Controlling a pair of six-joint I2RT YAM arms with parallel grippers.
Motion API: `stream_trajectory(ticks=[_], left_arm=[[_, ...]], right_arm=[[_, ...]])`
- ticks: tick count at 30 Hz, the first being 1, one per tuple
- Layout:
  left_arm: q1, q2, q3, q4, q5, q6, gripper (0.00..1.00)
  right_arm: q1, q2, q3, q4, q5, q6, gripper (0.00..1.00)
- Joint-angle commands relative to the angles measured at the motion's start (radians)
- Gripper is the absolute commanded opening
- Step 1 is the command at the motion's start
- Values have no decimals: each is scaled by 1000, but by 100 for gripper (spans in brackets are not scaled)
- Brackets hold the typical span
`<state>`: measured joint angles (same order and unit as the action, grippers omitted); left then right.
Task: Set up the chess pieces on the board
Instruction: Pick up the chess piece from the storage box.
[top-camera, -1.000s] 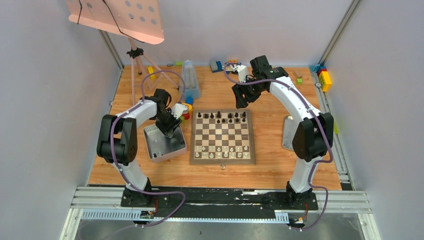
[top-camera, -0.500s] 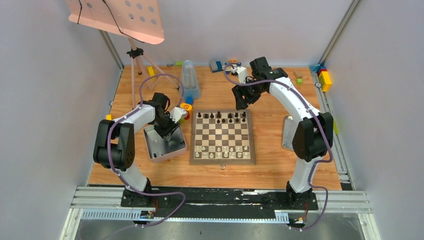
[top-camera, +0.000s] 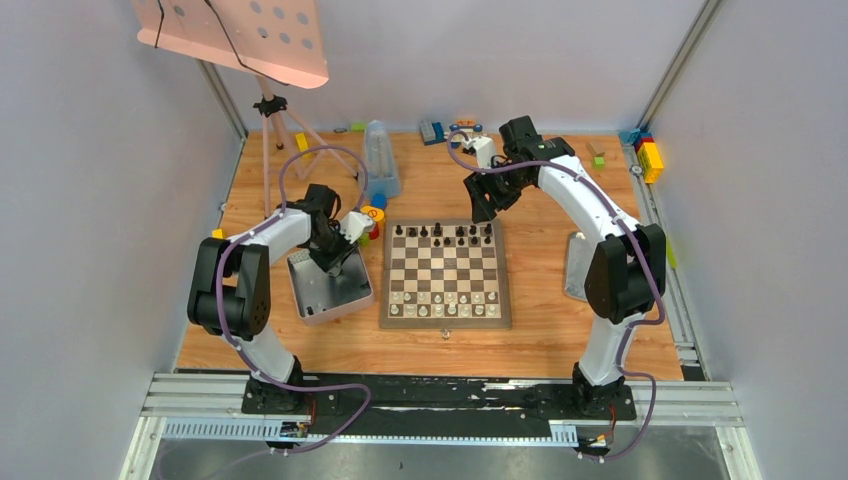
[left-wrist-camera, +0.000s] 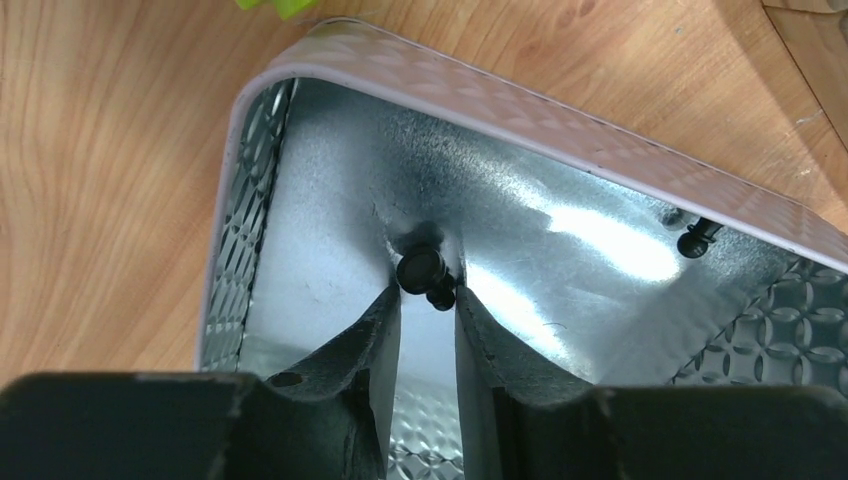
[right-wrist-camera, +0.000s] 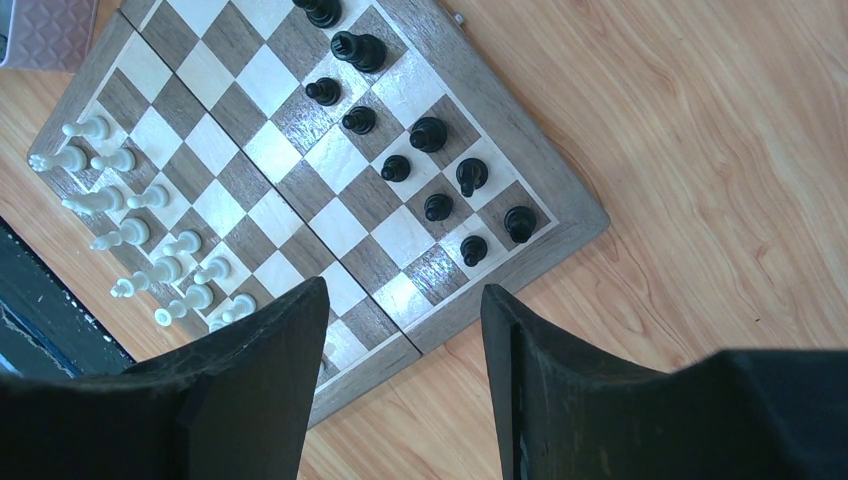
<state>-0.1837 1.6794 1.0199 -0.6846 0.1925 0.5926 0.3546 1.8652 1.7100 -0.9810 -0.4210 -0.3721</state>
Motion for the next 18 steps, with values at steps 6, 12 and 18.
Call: stream_trajectory(ticks=[6, 12, 18], left_arm=[[-3, 38, -16, 46, 6, 13, 25], [-3, 32, -15, 45, 13, 21, 14], [-2, -24, -27, 48, 16, 24, 7]], right_arm=[[1, -4, 13, 13, -22, -9, 58], [0, -14, 27, 14, -41, -9, 58], [2, -23, 50, 26, -114, 0, 58]])
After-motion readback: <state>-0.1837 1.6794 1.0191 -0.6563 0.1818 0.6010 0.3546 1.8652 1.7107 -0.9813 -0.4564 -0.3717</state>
